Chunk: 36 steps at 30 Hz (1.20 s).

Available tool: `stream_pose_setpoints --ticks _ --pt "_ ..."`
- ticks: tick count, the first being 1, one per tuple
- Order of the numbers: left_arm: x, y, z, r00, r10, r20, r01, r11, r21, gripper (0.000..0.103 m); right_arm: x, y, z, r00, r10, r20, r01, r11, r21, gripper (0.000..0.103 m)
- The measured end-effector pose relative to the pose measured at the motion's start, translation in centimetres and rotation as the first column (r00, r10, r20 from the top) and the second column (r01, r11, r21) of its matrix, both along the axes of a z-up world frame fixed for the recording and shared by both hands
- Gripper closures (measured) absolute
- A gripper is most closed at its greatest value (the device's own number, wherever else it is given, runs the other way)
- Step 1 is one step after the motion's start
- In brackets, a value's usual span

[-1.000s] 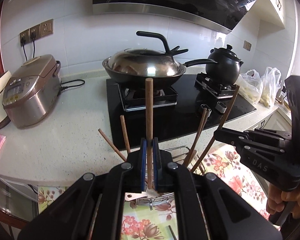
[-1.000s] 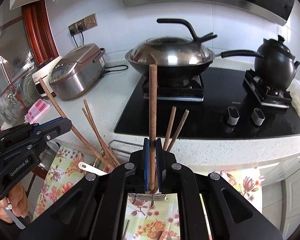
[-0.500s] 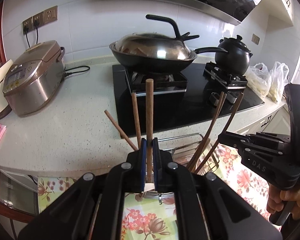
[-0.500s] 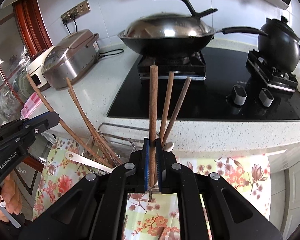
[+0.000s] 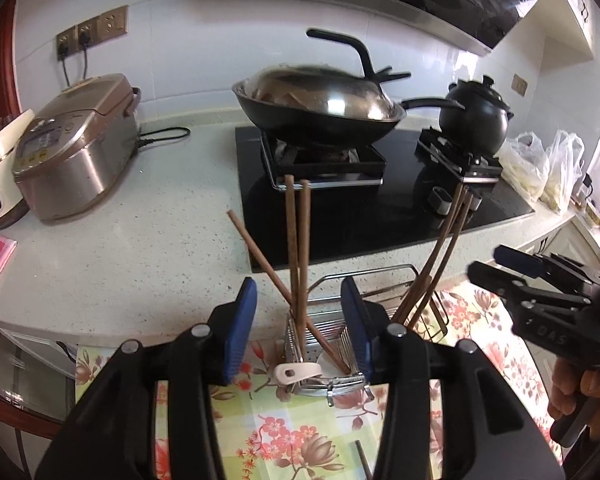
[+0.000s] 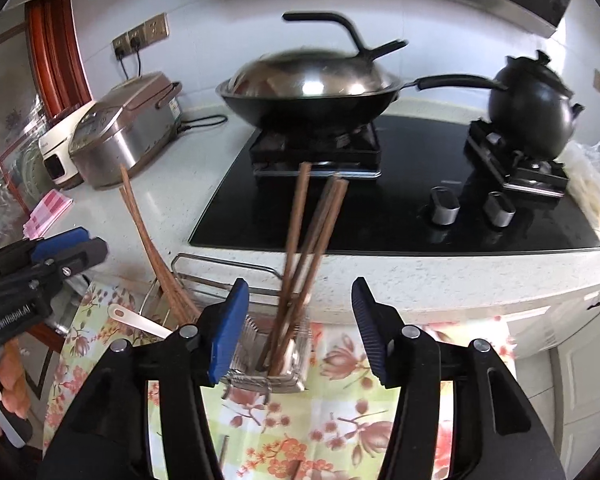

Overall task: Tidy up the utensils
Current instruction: 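Move both open tools down to the last brown chopsticks on the table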

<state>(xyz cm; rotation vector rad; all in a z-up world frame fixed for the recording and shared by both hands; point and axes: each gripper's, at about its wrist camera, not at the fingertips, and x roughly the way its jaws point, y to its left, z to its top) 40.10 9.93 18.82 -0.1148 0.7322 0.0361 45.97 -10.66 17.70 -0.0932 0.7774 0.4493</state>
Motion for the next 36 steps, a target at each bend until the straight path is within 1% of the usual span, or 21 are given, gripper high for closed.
stream_pose_setpoints --ticks 4,7,11,14,16,20,22,27,28,30,32,33,34,35,36 --pt "-2.9 0.2 0.2 0.999 0.007 0.043 -0.006 1.000 -0.003 0.061 -2.5 -2.5 -0.8 0.998 -0.039 0.041 0.039 0.999 0.002 0.047" --pt "-5.8 -0.1 -0.9 0.999 0.003 0.053 -0.002 1.000 -0.016 0.061 -5.0 -4.6 -3.0 0.997 -0.074 0.039 0.073 0.997 0.003 0.045" --pt "-9.2 -0.9 -4.6 1.000 0.003 0.019 -0.002 0.999 -0.051 0.059 -8.3 -7.3 -7.7 0.993 -0.118 -0.022 0.118 0.993 -0.002 0.044" --pt "-11.4 -2.3 -8.5 0.999 -0.016 -0.042 0.013 0.998 -0.065 0.059 -10.8 -8.9 -11.0 0.988 -0.137 -0.076 0.138 0.990 0.006 0.044" --pt "-12.7 -3.5 -11.3 0.996 -0.030 -0.090 0.023 0.996 -0.081 0.059 -12.8 -9.7 -13.4 0.983 -0.147 -0.110 0.148 0.989 -0.005 0.044" --pt "-14.2 -5.7 -16.6 0.982 -0.060 -0.181 0.035 0.990 -0.134 0.060 -15.6 -10.7 -16.3 0.975 -0.168 -0.147 0.166 0.986 -0.024 0.043" --pt "-14.6 -6.6 -18.2 0.975 -0.070 -0.209 0.039 0.989 -0.145 0.060 -16.7 -11.0 -17.2 0.973 -0.169 -0.158 0.167 0.986 -0.029 0.043" --pt "-14.1 -9.4 -20.2 0.966 -0.106 -0.238 0.078 0.989 -0.124 0.062 -18.0 -11.6 -18.6 0.968 -0.179 -0.174 0.175 0.984 -0.040 0.039" --pt "-13.9 -9.8 -20.5 0.964 -0.106 -0.243 0.081 0.991 -0.110 0.064 -18.0 -11.7 -18.7 0.967 -0.183 -0.178 0.179 0.983 -0.040 0.039" --pt "-13.3 -10.7 -21.1 0.960 -0.107 -0.259 0.091 0.993 -0.074 0.073 -18.0 -12.1 -19.0 0.964 -0.190 -0.188 0.185 0.982 -0.039 0.039" --pt "-12.9 -11.2 -21.6 0.957 -0.100 -0.272 0.093 0.995 -0.041 0.075 -18.1 -12.3 -19.1 0.963 -0.191 -0.191 0.188 0.982 -0.036 0.039" --pt "-12.7 -11.5 -22.0 0.954 -0.103 -0.281 0.096 0.995 -0.037 0.075 -18.1 -12.3 -19.1 0.963 -0.190 -0.192 0.187 0.982 -0.036 0.038" --pt "-12.6 -11.6 -21.9 0.956 -0.102 -0.275 0.099 0.995 -0.025 0.075 -18.1 -12.2 -19.2 0.963 -0.188 -0.192 0.184 0.982 -0.038 0.038" --pt "-12.6 -12.0 -22.0 0.956 -0.103 -0.274 0.108 0.994 0.003 0.075 -18.1 -12.0 -19.2 0.964 -0.184 -0.193 0.180 0.983 -0.041 0.038" --pt "-12.5 -12.1 -22.0 0.956 -0.103 -0.274 0.113 0.993 0.019 0.078 -18.1 -11.8 -19.2 0.964 -0.182 -0.194 0.177 0.983 -0.041 0.038"
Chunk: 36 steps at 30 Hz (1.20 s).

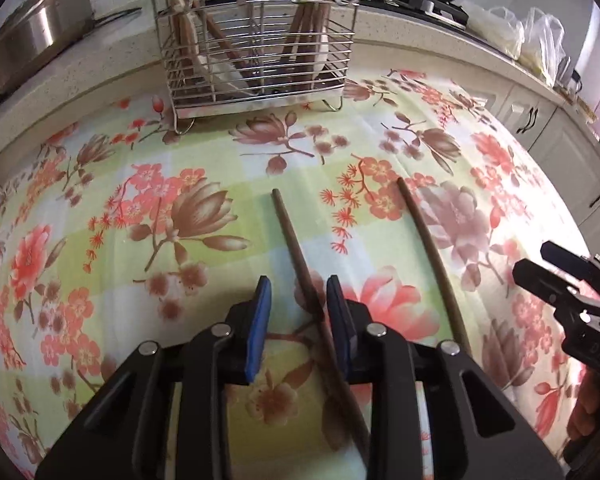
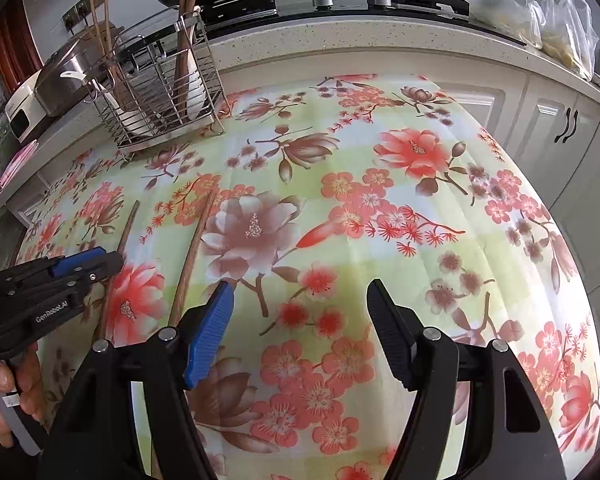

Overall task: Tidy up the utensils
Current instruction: 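Move both open tools down to the last brown chopsticks on the table, then grasp one brown chopstick with the left tool while the right tool grasps another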

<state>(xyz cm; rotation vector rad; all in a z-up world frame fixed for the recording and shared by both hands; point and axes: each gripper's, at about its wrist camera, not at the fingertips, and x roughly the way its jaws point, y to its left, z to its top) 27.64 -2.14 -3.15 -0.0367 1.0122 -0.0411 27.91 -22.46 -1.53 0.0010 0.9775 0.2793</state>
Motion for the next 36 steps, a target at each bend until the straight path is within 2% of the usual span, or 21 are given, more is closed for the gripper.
stream_pose_setpoints --ticks 1,2,3,13,16,18,22,27,30,33,36 --pt "-0.1 -0.2 -0.1 1.000 -0.003 0.005 0.003 1.000 0.028 0.082 0.0 0.2 0.0 1.000 0.002 -0.002 -0.002 1.000 0.002 0.038" --pt "-0.1 -0.4 -0.2 1.000 -0.005 0.010 0.004 0.998 0.069 0.091 0.0 0.6 -0.1 1.000 0.009 -0.004 -0.009 1.000 0.003 0.038" --pt "-0.2 -0.3 -0.1 1.000 -0.009 0.011 0.008 0.997 0.076 0.092 0.0 1.1 -0.1 1.000 0.018 -0.005 -0.018 1.000 0.002 0.038" --pt "-2.2 5.8 0.0 0.998 0.061 -0.006 -0.060 0.998 0.012 0.096 0.0 7.0 -0.9 0.993 0.118 -0.029 -0.119 0.992 -0.033 0.041" --pt "-2.9 8.0 0.0 0.995 0.098 -0.006 -0.098 0.995 0.002 0.096 0.0 8.2 -1.3 0.992 0.127 -0.023 -0.128 0.990 -0.067 0.049" --pt "-3.2 8.8 0.0 0.994 0.110 -0.007 -0.110 0.994 -0.002 0.096 0.2 8.7 -1.3 0.992 0.124 -0.018 -0.125 0.988 -0.088 0.058" --pt "-3.4 9.3 -0.1 0.994 0.110 -0.003 -0.110 0.994 -0.012 0.095 0.0 9.3 -1.4 0.991 0.137 0.000 -0.136 0.983 -0.127 0.072" --pt "-3.4 9.3 -0.1 0.994 0.111 0.004 -0.111 0.994 0.002 0.095 -0.5 9.9 -1.5 0.986 0.167 0.016 -0.164 0.979 -0.122 0.093" --pt "-3.3 9.1 0.0 0.994 0.112 0.002 -0.112 0.994 0.005 0.096 -0.4 9.6 -1.4 0.986 0.169 0.009 -0.167 0.981 -0.098 0.094" --pt "-3.3 9.5 0.2 0.993 0.116 -0.007 -0.116 0.992 -0.044 0.096 -0.2 9.1 -1.2 0.986 0.166 0.000 -0.166 0.984 -0.068 0.096" --pt "-3.5 9.4 0.9 0.993 0.116 0.009 -0.115 0.992 -0.045 0.096 -0.4 8.6 -0.5 0.987 0.162 0.011 -0.162 0.986 -0.049 0.096"
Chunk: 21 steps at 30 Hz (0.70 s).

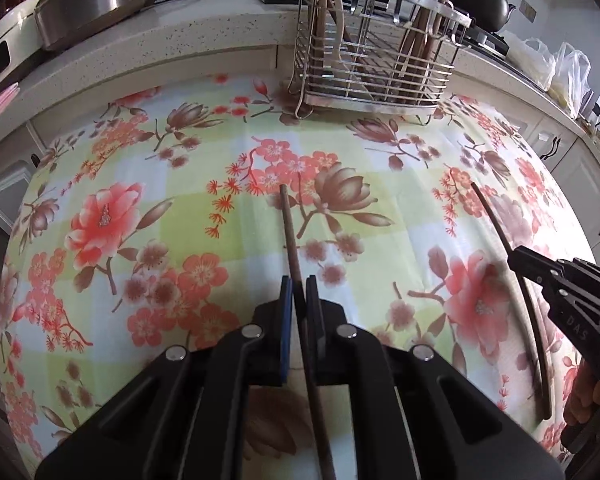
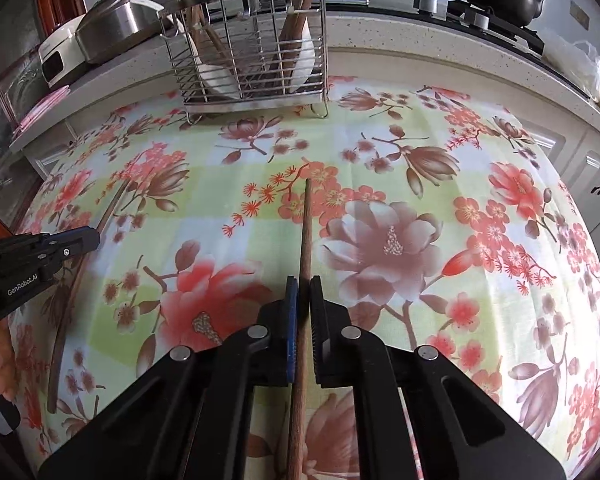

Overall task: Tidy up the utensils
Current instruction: 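Grasp one brown chopstick with the left tool while the right tool grasps another, then lift both chopsticks upright and carry them above the wire rack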

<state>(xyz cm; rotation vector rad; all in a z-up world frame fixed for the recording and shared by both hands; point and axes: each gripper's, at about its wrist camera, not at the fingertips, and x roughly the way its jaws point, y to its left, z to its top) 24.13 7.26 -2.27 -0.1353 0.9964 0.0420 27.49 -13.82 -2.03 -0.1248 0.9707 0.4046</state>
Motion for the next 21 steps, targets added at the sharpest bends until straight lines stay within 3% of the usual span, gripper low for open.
stream_pose_setpoints --ticks 21 --pt "-1.5 -1.9 6.4 0.990 -0.020 0.143 0.022 1.000 -0.011 0.097 -1.0 -2.2 6.4 0.995 -0.014 0.097 0.006 0.996 0.090 0.096"
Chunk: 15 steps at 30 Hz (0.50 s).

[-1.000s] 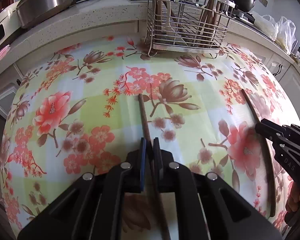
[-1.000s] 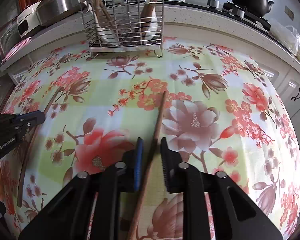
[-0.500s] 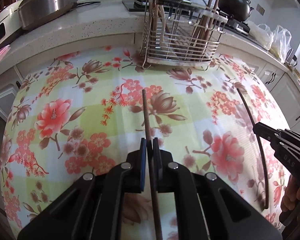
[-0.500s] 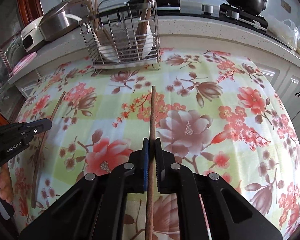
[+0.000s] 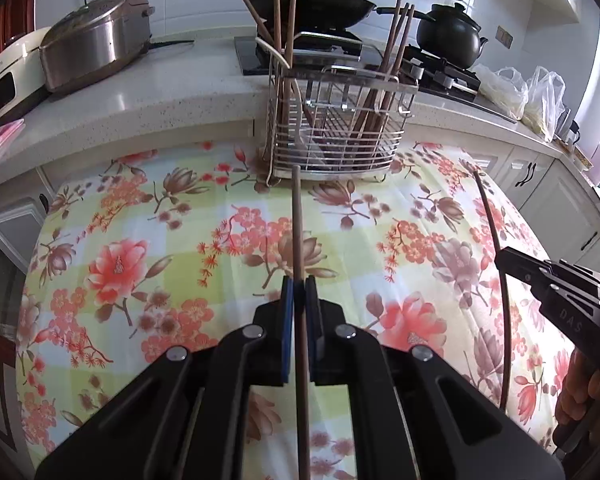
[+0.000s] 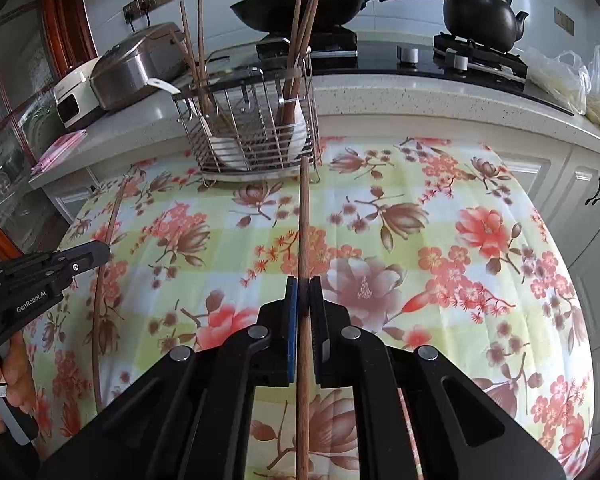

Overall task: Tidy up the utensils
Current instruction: 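Lift both chopsticks upright and carry them above the wire rack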

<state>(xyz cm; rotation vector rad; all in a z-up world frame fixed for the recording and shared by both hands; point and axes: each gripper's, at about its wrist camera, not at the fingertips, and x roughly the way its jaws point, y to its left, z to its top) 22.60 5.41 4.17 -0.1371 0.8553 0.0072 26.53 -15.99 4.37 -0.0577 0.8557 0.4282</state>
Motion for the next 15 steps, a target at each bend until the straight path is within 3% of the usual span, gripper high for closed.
stream_pose_setpoints --ticks 15 --pt "-0.3 -0.5 1.2 0.999 -0.016 0.029 0.017 1.000 -0.007 0.097 -0.1 -0.1 1.6 1.000 0.001 0.027 -0.002 1.000 0.010 0.096"
